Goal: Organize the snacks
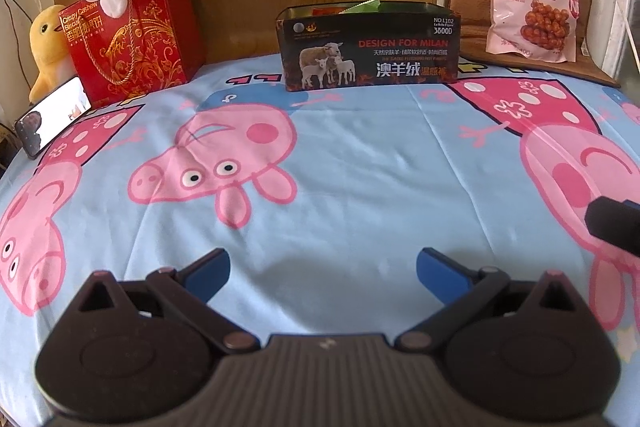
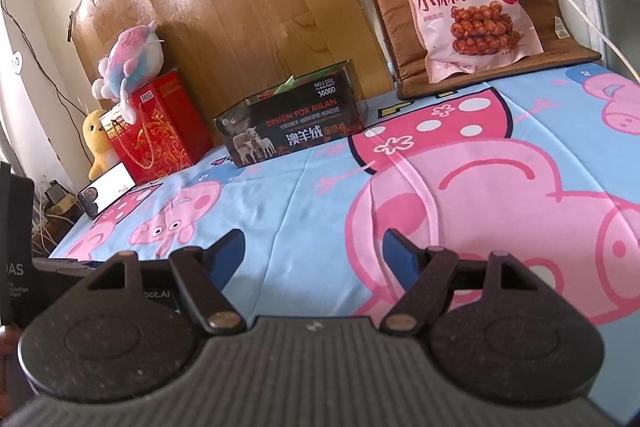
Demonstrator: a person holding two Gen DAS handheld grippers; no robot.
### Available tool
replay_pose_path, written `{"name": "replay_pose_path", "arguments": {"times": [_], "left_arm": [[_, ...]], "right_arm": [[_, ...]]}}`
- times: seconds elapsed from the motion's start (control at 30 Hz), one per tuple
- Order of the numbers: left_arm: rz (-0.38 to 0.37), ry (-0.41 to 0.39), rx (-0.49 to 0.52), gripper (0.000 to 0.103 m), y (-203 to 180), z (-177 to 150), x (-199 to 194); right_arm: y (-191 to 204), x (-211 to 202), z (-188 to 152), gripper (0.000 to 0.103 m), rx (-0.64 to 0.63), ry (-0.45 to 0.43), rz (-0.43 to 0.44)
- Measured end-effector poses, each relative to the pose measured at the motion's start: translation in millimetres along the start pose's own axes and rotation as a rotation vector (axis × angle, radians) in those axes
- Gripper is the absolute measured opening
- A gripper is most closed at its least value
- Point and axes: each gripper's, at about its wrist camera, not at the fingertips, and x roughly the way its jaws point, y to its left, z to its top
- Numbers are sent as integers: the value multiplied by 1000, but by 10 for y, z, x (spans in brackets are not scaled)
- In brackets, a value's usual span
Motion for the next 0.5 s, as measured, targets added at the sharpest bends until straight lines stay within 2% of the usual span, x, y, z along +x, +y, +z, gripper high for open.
{"name": "replay_pose_path", "arguments": {"times": [0.5], "left_arm": [[-9,1,-4,103,-19,-19,-10]], "right_arm": [[-22,-2,-7,78,18,-8,-4]]}}
